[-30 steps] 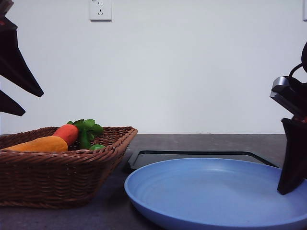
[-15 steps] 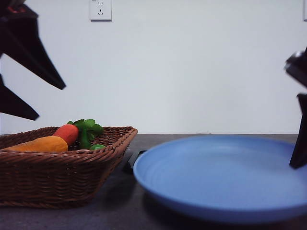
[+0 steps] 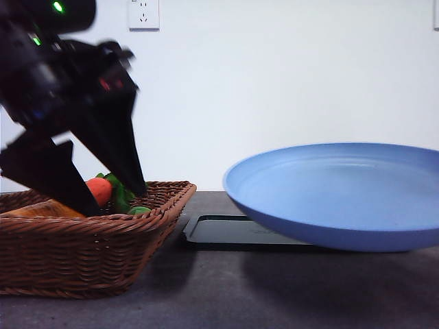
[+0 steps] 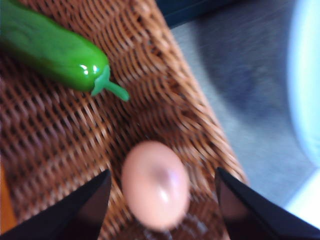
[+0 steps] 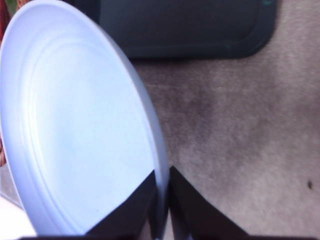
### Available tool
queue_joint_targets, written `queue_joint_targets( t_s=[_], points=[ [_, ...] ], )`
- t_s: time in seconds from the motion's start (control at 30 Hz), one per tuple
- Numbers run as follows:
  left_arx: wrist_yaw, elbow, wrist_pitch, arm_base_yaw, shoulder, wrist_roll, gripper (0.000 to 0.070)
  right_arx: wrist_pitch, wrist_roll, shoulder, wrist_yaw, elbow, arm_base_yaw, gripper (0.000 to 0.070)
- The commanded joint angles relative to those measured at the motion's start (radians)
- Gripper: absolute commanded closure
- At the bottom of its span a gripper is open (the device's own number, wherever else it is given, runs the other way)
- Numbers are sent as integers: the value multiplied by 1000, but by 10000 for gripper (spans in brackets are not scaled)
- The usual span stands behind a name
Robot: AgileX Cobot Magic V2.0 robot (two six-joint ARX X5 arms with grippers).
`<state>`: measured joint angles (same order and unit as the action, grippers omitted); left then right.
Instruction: Transfer egg from basket to plate and serve
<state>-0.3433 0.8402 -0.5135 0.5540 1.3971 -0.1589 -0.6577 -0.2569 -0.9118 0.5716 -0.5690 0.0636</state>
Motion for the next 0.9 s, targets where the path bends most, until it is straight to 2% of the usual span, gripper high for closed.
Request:
queue_joint_targets(
  t_s=[0.0,0.27,0.47,0.53,0.87],
  points=[
    [4,19,21,10,34,17,274,-2,16,5,5,-16,-3,700],
    [4,19,34,17,95,18,281,-5,22,20,4,-16,-10,700],
    [4,19,22,18,105,47,370,-2,22,20,4,-16,-10,700],
    [4,19,9,18,105,61,380,-2,22,20,4,-16,-10,700],
    [4,19,-25,16,105,92,387,-1,22,20,4,-16,-10,700]
  ],
)
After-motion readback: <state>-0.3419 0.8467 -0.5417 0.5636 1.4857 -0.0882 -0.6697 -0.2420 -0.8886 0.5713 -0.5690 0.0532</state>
